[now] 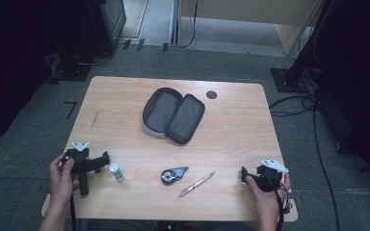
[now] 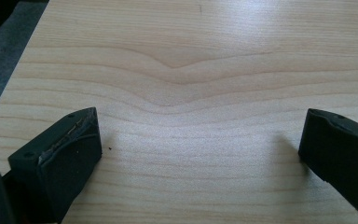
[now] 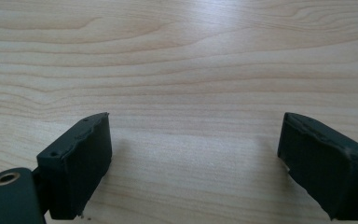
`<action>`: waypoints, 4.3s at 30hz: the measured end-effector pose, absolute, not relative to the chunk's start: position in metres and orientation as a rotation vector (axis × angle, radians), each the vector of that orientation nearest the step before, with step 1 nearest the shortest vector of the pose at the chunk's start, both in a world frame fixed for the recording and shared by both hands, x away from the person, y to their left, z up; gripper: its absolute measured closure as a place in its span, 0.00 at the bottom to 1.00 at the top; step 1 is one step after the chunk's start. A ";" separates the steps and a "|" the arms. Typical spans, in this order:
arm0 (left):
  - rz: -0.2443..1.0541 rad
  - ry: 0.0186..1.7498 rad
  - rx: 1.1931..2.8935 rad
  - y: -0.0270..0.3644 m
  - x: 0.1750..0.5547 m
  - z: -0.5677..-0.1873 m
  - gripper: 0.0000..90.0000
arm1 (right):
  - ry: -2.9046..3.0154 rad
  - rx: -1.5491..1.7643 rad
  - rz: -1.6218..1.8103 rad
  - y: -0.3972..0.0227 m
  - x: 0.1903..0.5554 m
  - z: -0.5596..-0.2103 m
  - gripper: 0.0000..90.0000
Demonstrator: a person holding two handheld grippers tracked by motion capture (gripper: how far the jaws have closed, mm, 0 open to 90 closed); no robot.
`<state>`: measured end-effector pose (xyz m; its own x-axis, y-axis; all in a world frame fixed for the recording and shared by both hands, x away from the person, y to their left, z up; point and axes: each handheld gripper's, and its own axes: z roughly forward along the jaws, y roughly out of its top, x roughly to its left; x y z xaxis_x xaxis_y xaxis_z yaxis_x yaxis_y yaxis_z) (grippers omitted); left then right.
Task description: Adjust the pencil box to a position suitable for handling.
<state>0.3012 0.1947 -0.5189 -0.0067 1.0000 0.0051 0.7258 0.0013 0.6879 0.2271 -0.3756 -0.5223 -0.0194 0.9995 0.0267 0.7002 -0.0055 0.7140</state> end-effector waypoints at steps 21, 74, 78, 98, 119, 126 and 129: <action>0.718 1.787 1.775 0.194 0.301 -0.519 0.00 | 1.717 1.586 0.899 -0.304 0.248 -0.438 0.15; 0.720 1.791 1.773 0.194 0.301 -0.519 0.00 | 2.006 1.502 1.053 -0.127 0.365 -0.439 0.76; 0.721 1.791 1.775 0.194 0.301 -0.519 0.00 | 2.023 1.518 1.035 -0.119 0.372 -0.444 0.76; 0.720 1.791 1.775 0.194 0.301 -0.519 0.00 | 2.121 1.449 0.870 -0.110 0.381 -0.465 0.96; 0.720 1.791 1.775 0.194 0.301 -0.519 0.00 | 2.094 1.355 0.771 -0.191 0.386 -0.456 0.97; 0.720 1.791 1.774 0.194 0.301 -0.519 0.00 | 2.035 1.402 0.756 -0.209 0.387 -0.461 0.95; 0.720 1.792 1.774 0.194 0.301 -0.519 0.00 | 1.982 1.469 0.768 -0.216 0.386 -0.460 0.80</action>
<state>0.3012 0.1939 -0.5189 -0.0131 0.9999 0.0078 0.7271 0.0041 0.6866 0.3858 -0.2158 -0.4600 -0.2513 0.9634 -0.0937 0.6489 0.2395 0.7222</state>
